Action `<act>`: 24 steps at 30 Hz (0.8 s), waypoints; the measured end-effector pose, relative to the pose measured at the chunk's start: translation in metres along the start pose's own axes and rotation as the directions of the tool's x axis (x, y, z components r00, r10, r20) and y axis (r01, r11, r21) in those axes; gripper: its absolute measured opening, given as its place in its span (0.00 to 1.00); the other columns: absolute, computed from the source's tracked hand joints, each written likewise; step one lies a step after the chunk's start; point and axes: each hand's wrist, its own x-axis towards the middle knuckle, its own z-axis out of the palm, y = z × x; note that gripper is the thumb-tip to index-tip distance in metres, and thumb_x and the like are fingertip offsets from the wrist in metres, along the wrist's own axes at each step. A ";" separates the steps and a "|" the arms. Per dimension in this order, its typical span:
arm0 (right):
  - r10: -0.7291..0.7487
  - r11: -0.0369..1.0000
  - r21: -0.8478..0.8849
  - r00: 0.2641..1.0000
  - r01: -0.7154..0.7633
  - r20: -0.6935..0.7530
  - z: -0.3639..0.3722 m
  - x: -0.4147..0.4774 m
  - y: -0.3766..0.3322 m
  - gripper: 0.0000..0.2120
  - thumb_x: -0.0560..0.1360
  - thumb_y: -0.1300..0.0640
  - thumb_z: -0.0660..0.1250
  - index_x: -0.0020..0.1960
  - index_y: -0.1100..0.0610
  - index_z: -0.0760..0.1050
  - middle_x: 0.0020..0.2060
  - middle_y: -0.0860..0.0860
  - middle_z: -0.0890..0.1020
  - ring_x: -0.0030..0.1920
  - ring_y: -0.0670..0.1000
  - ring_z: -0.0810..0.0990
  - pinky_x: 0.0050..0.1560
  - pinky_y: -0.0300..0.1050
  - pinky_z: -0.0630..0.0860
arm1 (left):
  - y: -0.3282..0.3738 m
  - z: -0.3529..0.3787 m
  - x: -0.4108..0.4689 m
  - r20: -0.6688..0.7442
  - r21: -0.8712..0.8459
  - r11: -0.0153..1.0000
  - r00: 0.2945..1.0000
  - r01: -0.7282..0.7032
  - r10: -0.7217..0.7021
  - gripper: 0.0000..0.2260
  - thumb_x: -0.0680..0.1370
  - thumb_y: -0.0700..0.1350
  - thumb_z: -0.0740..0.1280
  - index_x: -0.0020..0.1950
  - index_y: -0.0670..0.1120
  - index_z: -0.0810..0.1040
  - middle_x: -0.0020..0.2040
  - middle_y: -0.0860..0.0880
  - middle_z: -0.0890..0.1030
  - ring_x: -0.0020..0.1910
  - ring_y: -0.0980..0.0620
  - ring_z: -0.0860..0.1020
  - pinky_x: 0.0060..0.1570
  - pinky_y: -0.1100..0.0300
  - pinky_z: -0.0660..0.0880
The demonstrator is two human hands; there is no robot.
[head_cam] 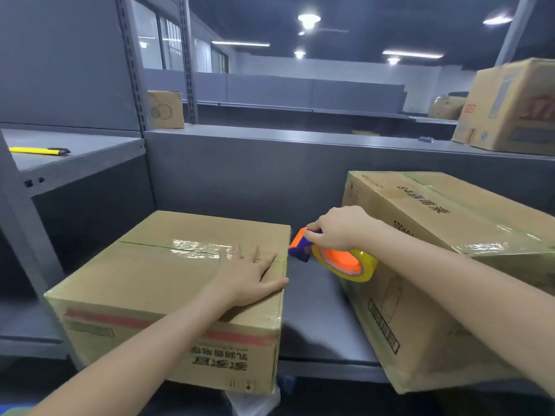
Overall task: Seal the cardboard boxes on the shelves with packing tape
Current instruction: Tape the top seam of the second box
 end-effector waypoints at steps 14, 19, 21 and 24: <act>0.179 0.980 0.131 0.948 -0.149 -0.262 0.018 -0.013 -0.045 0.23 0.80 0.43 0.54 0.73 0.45 0.59 0.55 0.56 0.72 0.54 0.54 0.73 0.43 0.44 0.66 | -0.017 -0.017 -0.008 -0.078 -0.268 0.961 0.996 -0.063 0.043 0.16 0.82 0.45 0.51 0.65 0.38 0.66 0.66 0.40 0.68 0.65 0.41 0.67 0.64 0.53 0.61; 0.135 0.986 0.141 0.917 -0.088 -0.375 0.028 -0.004 -0.091 0.21 0.80 0.45 0.55 0.71 0.46 0.62 0.51 0.56 0.72 0.52 0.56 0.70 0.44 0.47 0.59 | -0.099 -0.015 -0.019 -0.095 -0.170 0.984 0.993 0.056 -0.073 0.11 0.82 0.43 0.49 0.56 0.42 0.70 0.55 0.46 0.74 0.57 0.45 0.69 0.68 0.50 0.57; 0.113 0.991 0.115 0.909 -0.073 -0.400 0.034 0.000 -0.110 0.21 0.78 0.47 0.60 0.70 0.44 0.65 0.48 0.55 0.74 0.48 0.56 0.72 0.43 0.47 0.62 | -0.120 -0.013 -0.024 -0.132 -0.175 0.985 0.991 0.005 -0.029 0.12 0.82 0.43 0.49 0.56 0.44 0.71 0.52 0.50 0.73 0.52 0.48 0.68 0.67 0.51 0.58; 0.133 0.990 0.032 0.862 -0.135 -0.490 0.041 0.000 -0.129 0.24 0.64 0.50 0.77 0.59 0.42 0.78 0.34 0.52 0.76 0.33 0.53 0.75 0.34 0.43 0.69 | -0.138 -0.010 -0.031 -0.130 -0.196 0.979 0.991 -0.060 0.035 0.17 0.83 0.48 0.48 0.68 0.48 0.68 0.63 0.51 0.71 0.61 0.48 0.65 0.67 0.58 0.54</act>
